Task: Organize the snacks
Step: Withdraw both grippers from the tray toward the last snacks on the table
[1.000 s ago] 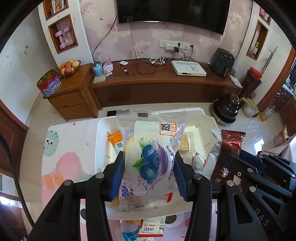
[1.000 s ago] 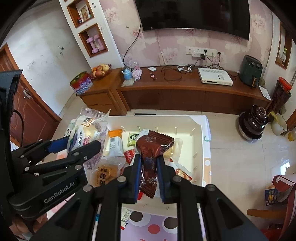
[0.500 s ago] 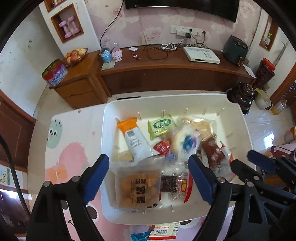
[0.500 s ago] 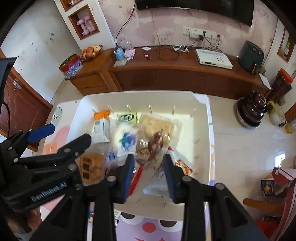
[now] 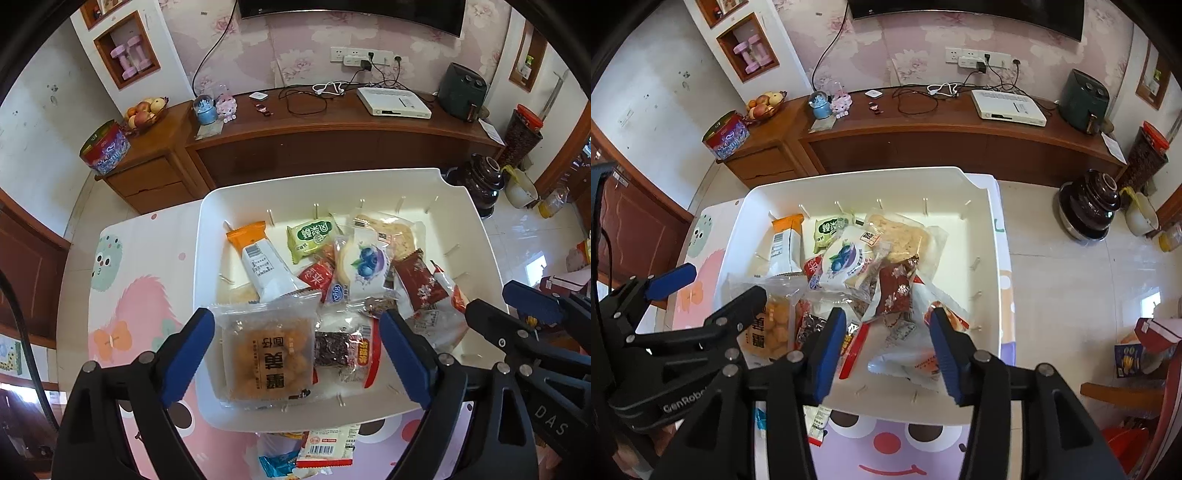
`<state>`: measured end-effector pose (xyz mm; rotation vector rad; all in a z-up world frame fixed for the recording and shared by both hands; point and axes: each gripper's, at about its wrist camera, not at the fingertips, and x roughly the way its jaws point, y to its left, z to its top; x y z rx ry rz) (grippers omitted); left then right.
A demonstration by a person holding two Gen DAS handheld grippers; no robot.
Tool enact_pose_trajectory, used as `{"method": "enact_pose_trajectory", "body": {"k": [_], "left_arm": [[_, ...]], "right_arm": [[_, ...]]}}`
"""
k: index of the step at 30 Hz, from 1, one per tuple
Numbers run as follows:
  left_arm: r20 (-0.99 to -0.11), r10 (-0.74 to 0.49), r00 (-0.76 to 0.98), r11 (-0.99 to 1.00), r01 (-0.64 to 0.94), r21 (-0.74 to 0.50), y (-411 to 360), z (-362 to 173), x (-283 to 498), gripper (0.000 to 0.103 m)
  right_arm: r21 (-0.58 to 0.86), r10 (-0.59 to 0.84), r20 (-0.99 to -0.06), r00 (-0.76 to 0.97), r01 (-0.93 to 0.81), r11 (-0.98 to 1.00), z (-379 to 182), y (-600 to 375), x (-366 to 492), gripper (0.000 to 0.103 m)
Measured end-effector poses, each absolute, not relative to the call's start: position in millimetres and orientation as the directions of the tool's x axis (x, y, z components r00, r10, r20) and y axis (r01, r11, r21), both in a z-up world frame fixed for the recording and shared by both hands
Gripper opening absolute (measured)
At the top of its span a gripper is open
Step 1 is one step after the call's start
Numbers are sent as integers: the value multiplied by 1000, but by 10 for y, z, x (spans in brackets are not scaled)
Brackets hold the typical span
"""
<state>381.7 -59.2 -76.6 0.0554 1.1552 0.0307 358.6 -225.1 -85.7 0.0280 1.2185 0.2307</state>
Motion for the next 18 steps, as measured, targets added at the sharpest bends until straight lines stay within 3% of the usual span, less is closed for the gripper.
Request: {"method": "enact_pose_trajectory", "body": {"k": [18], "left_arm": [[-888,19,459,999,36,40,-651,-400,3509,90]], "right_arm": [[161,199,-912,359,-133,978,-613,-2350,3274,52]]}}
